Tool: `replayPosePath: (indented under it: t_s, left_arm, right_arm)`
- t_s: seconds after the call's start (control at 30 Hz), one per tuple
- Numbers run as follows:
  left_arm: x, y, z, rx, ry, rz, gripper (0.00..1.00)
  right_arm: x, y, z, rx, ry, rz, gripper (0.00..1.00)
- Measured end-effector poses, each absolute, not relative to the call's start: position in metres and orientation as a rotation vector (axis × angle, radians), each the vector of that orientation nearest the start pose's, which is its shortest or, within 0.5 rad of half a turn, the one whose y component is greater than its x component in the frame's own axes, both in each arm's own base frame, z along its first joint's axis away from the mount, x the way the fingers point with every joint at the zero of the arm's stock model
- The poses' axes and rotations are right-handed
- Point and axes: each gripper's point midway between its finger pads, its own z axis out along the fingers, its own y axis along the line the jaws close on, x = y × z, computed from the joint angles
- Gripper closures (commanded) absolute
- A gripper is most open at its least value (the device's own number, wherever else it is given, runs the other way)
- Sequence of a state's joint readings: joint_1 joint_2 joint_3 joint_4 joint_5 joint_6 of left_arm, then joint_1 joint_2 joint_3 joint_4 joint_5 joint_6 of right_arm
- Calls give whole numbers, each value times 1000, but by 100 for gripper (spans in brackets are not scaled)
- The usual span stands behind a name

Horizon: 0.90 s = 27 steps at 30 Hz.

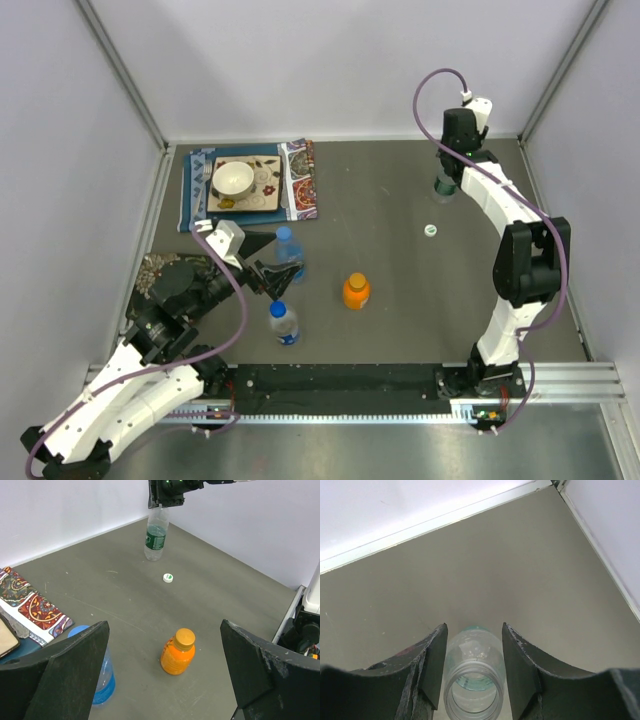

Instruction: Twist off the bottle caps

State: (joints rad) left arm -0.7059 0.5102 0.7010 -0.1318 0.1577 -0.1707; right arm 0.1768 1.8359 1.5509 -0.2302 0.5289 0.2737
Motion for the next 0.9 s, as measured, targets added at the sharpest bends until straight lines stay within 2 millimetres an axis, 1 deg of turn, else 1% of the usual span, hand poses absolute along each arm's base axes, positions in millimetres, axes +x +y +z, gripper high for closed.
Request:
replayPosePath:
  t_s: [0.07,0.2,0.3,0.47,0.57,0.63,0.9]
  left_arm:
    - [180,-200,321,540,1475,-819,2]
    - [180,-200,320,540,1477,-820,2]
    - [180,-200,320,539,1478,-822,2]
    - [180,-201,320,540,1478,-826,1]
    - [180,-201,320,539,1479,-828,2]
    - [180,-201,320,539,1479,-828,1]
    - [179,-201,320,541,1479,-831,2]
  right_arm:
    - [528,14,208,411,1978,-267,52]
    - [528,15,208,413,1979,-265,38]
    - [528,15,208,414,1981,-262,33]
    - [527,15,207,413,1985,-263,32]
    - [526,15,206,412,1992,-266,32]
    - [526,15,205,411,1996,-267,37]
    - [525,15,204,405,2002,-266,50]
